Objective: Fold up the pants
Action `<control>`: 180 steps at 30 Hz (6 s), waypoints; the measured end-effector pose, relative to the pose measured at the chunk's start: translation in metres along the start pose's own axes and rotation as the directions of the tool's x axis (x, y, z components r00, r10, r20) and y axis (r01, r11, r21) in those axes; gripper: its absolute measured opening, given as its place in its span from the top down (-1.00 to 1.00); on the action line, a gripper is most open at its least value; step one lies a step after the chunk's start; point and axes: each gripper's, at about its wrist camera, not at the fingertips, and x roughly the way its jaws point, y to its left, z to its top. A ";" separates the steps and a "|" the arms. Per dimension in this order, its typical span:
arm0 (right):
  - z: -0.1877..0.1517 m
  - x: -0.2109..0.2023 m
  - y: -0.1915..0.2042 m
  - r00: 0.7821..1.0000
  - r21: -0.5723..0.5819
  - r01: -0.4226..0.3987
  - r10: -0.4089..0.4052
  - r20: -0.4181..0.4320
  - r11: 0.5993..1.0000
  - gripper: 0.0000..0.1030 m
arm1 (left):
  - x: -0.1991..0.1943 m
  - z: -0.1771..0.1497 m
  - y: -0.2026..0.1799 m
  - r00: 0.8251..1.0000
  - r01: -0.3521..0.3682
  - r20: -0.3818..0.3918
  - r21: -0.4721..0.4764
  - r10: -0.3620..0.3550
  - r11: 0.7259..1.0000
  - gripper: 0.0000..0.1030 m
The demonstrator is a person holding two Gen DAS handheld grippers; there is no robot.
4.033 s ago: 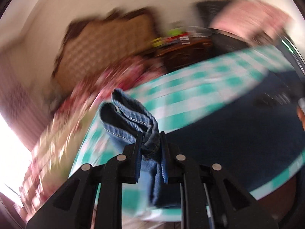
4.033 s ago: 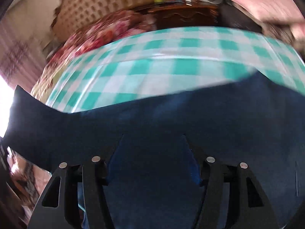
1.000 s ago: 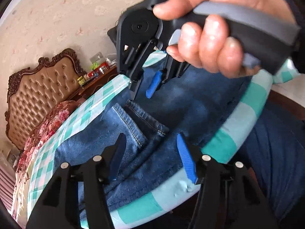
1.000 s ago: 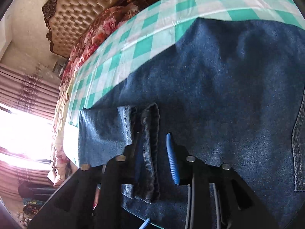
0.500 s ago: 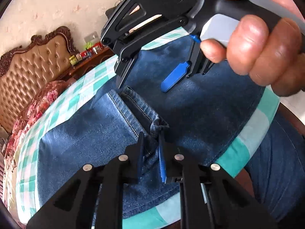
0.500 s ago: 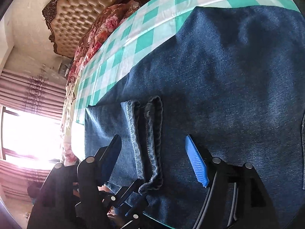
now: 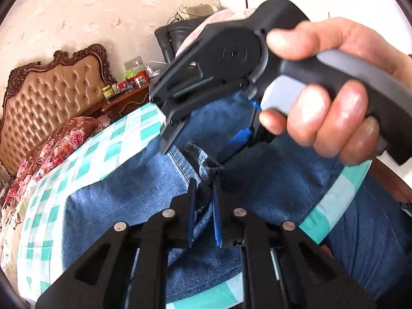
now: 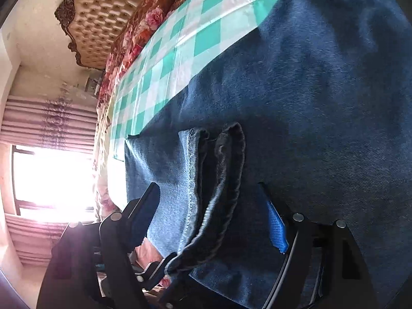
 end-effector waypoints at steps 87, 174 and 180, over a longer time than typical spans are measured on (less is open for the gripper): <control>-0.029 -0.022 0.048 0.762 -0.294 0.608 -0.437 0.479 0.737 -0.18 | 0.092 -0.018 0.214 0.969 0.023 -0.233 -0.246 -0.082 0.969 0.33; -0.055 0.076 0.195 0.846 -0.494 0.533 -0.449 0.288 0.687 -0.89 | -0.064 -0.147 0.180 0.983 0.131 0.028 -0.804 -0.183 0.580 0.68; -0.036 0.152 0.240 0.807 -0.580 0.550 -0.561 0.184 0.601 -0.88 | -0.074 -0.119 0.166 0.995 0.041 -0.033 -0.722 -0.094 0.691 0.72</control>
